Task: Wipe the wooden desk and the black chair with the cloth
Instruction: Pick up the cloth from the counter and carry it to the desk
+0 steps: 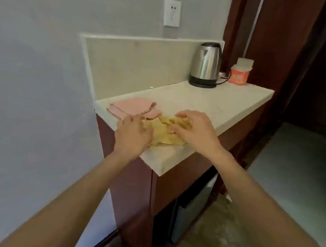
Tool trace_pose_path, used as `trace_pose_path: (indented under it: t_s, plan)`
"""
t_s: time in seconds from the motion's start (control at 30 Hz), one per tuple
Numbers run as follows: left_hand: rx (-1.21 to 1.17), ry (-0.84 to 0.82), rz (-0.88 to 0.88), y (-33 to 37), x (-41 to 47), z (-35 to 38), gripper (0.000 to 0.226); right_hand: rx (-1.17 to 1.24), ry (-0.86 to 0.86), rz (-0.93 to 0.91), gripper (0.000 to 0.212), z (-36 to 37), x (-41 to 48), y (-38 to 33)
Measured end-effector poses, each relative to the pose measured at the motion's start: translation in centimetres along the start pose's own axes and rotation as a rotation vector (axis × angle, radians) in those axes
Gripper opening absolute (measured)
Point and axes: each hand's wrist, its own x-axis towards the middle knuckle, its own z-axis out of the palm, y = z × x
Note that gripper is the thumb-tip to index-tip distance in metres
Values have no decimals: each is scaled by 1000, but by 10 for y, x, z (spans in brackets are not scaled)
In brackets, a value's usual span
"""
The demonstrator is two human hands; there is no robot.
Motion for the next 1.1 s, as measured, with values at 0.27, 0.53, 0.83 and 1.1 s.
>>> trace_pose_path:
  t_s: [0.27,0.53,0.83,1.1]
  plan:
    - [212,46,-123,0,31,9,27,-265,-86,-38,35,26,41,10]
    - [93,305,-10,-12,14,-17,14,66,151,-187,13,28,39,-26]
    - [-616,400,-185,-44,-20,-70,12,436,331,-230,8,54,14,-108]
    - [-828,332,-106,-48,-6,-71,13,545,-13,-82,12,50,15,-100]
